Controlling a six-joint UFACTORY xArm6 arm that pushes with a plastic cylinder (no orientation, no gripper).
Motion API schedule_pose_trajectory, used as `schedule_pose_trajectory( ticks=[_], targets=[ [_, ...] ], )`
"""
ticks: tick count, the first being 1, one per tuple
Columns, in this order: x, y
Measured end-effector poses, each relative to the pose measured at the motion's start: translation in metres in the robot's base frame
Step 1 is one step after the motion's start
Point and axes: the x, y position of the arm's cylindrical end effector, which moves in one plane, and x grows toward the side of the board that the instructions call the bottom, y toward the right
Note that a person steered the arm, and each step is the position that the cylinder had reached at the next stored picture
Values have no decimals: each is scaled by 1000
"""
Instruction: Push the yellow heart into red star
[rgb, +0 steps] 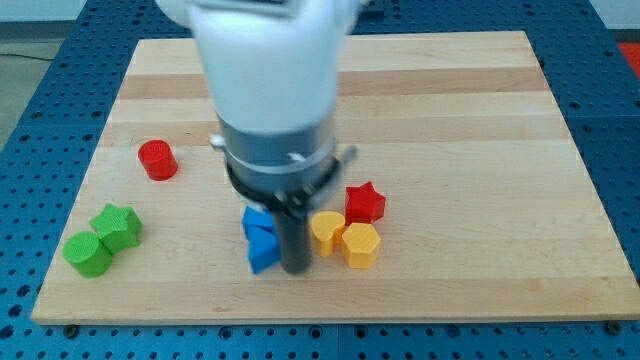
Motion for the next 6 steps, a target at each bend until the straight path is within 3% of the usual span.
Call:
schedule_pose_trajectory(
  ticks=[1, 2, 3, 4, 5, 6],
  targets=[
    [-20, -12],
    [-2, -15],
    [11, 46],
    [-26, 68],
    [-15, 46],
    [18, 67]
  ],
)
